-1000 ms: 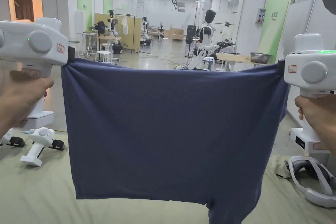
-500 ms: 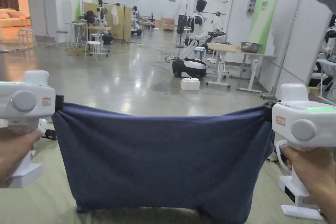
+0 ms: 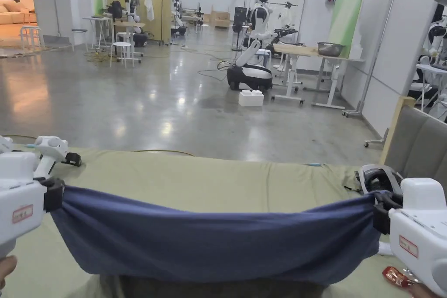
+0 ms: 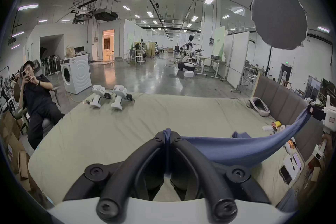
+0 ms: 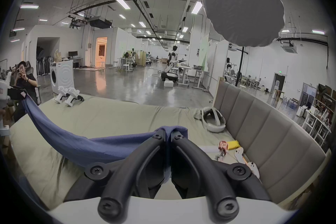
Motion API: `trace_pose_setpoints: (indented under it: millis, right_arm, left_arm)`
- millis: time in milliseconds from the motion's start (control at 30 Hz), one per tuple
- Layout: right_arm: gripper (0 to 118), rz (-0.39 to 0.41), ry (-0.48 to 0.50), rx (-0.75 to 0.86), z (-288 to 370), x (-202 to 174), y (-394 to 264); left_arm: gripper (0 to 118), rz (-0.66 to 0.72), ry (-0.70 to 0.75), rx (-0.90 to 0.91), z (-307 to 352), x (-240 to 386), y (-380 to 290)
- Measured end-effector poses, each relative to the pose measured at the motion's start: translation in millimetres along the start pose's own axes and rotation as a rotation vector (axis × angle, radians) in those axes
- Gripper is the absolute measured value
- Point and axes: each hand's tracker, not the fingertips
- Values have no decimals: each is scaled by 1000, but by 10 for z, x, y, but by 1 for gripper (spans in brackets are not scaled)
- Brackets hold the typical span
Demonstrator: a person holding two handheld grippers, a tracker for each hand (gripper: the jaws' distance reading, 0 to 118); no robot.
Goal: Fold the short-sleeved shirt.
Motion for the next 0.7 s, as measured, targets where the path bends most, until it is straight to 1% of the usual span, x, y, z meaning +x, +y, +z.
trace_pose_setpoints:
  millis: [100, 333, 433, 500, 567, 633, 700]
  right_arm:
    - [6, -6, 9, -32, 252, -14, -290]
    - [6, 43, -10, -130, 796, -96, -1022]
    - [6, 46, -11, -206, 946, -120, -1292]
    - [6, 45, 14, -241, 1043, -125, -1473]
    - [6, 53, 16, -306, 1099, -143, -1649]
    - [6, 44, 16, -347, 1122, -130, -1830]
    - [6, 86, 18, -418, 1111, -130, -2058]
  left_arm:
    - [6, 6, 1, -24, 298, 51, -349]
    - [6, 31, -1, -109, 779, 79, -1105]
    - [6, 32, 7, -162, 895, 79, -1391]
    - [6, 21, 26, -215, 939, 72, -1591]
    - [6, 33, 23, -268, 977, 63, -1773]
    - [6, 47, 14, -305, 972, 40, -1946]
    - [6, 50, 18, -356, 946, 37, -2123]
